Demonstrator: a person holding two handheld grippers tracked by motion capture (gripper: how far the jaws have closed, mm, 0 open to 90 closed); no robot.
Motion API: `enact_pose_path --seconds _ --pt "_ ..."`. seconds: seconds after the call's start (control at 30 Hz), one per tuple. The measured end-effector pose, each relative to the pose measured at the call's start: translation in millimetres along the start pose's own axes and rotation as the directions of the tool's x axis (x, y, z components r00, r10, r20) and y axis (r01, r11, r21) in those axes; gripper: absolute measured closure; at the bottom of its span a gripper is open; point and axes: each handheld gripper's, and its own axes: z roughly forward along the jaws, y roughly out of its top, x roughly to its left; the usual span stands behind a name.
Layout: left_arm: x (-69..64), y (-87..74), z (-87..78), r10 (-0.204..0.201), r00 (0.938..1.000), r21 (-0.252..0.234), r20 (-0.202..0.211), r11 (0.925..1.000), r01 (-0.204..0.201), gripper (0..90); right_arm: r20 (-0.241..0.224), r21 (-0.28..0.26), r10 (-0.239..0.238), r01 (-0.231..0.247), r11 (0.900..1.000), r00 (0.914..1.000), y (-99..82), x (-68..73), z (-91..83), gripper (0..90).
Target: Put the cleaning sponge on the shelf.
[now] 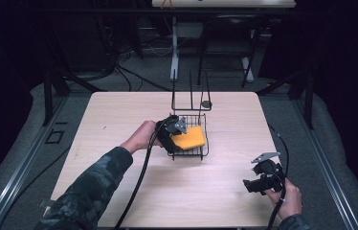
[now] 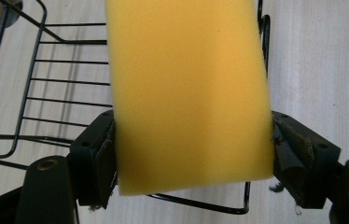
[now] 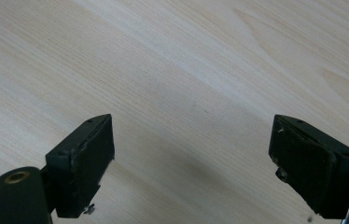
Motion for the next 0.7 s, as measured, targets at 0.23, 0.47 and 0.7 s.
enact_pose_path --seconds 0.23,0.47,0.7 --pt "1.7 0.2 6.6 0.005 0.9992 0.016 0.04 0.9999 -0.005 24.9 0.001 0.0 0.0 0.0 1.0 1.0 0.0 0.1 -0.1 13.6" --pt "7.1 -0.9 13.5 0.01 0.9973 0.04 0.073 0.9991 -0.013 24.3 0.0 0.001 0.0 0.0 1.0 1.0 -0.1 0.0 0.0 13.6" --pt "14.8 -2.0 21.5 0.0 0.9931 0.064 0.117 0.9979 -0.008 23.4 -0.001 -0.003 0.001 -0.001 1.0 1.0 -0.6 0.2 1.2 13.6"
